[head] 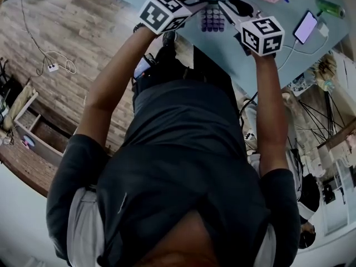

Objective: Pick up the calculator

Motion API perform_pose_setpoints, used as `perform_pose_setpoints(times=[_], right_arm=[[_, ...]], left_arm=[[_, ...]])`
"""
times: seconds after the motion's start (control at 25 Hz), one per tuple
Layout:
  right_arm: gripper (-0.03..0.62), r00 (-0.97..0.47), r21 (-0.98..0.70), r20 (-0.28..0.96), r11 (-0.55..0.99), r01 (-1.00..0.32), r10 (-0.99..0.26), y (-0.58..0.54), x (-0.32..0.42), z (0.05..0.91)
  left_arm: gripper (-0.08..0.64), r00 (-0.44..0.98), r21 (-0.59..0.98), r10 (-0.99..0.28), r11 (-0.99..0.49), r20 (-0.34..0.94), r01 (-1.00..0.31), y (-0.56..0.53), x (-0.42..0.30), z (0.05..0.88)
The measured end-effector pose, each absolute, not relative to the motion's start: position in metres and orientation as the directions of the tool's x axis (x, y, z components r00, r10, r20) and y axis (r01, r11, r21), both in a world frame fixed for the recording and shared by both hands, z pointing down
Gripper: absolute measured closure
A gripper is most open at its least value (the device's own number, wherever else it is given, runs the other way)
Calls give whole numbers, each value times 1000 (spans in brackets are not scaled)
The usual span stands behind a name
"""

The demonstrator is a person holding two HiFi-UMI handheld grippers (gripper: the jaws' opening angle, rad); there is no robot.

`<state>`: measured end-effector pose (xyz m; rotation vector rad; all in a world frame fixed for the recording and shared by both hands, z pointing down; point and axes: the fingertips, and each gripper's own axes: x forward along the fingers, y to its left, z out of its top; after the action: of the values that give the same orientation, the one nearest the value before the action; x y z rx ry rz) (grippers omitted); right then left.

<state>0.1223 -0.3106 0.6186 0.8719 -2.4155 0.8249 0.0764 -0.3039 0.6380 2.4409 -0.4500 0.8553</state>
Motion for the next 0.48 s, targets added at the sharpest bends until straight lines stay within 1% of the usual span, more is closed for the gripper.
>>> perform_pose_setpoints(times=[0.24, 0.48], right_arm=[[472, -660, -269, 520, 630, -729, -542, -309, 105, 557], [472, -633, -174, 458, 635, -752, -624, -306, 92, 500]], left_arm=[[393, 775, 255, -213, -864, 595, -434, -305, 62, 574], [393, 802, 146, -269, -905, 533, -400, -305, 50, 518]])
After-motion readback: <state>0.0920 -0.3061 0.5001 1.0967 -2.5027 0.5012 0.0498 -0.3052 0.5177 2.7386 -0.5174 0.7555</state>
